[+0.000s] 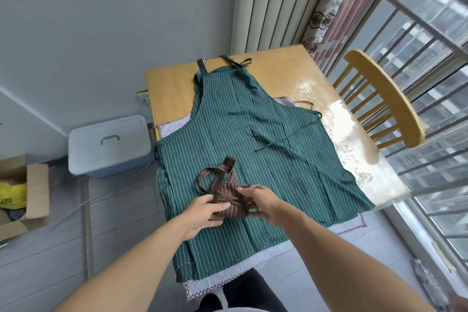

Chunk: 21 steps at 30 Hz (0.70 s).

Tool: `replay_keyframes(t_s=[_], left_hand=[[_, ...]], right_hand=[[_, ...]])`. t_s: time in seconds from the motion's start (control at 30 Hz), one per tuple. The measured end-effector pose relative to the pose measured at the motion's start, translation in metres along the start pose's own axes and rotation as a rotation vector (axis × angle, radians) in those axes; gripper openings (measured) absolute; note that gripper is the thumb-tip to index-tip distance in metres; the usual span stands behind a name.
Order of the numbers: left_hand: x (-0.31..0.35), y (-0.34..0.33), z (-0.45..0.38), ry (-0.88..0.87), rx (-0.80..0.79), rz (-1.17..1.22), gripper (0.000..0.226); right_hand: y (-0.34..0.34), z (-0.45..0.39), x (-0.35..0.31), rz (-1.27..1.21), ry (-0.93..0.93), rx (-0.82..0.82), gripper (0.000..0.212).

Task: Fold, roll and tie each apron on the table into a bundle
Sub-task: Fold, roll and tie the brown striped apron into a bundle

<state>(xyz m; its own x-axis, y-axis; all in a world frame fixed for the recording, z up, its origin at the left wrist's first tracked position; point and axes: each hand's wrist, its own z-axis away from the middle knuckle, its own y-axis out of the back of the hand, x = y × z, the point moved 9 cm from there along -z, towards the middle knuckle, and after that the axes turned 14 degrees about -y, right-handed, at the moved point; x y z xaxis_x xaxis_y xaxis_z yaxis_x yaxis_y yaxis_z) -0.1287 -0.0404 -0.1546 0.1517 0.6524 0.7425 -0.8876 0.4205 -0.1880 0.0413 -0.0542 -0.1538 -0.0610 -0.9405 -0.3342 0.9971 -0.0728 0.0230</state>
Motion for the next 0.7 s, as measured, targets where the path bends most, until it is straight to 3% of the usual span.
replay_keyframes(t_s=[0.13, 0.27, 0.37, 0.53, 0.7], left_hand=[[0.038, -0.005, 0.015, -0.101, -0.047, 0.133, 0.041], [0.079, 0.001, 0.027, -0.243, -0.008, 0.058, 0.047], [0.098, -0.001, 0.040, -0.312, -0.075, 0.031, 0.044], [0.107, -0.022, 0.054, -0.327, -0.122, -0.020, 0.039], [0.126, -0.074, 0.061, -0.338, -0.215, -0.081, 0.051]], right_hand=[[-0.005, 0.034, -0.031, -0.031, 0.112, -0.017, 0.036], [-0.006, 0.064, -0.055, -0.020, 0.157, -0.001, 0.025], [-0.008, 0.085, -0.052, -0.107, 0.128, -0.062, 0.027], [0.005, 0.114, -0.037, -0.154, 0.194, -0.016, 0.034], [0.043, 0.146, -0.021, -0.238, 0.316, -0.038, 0.030]])
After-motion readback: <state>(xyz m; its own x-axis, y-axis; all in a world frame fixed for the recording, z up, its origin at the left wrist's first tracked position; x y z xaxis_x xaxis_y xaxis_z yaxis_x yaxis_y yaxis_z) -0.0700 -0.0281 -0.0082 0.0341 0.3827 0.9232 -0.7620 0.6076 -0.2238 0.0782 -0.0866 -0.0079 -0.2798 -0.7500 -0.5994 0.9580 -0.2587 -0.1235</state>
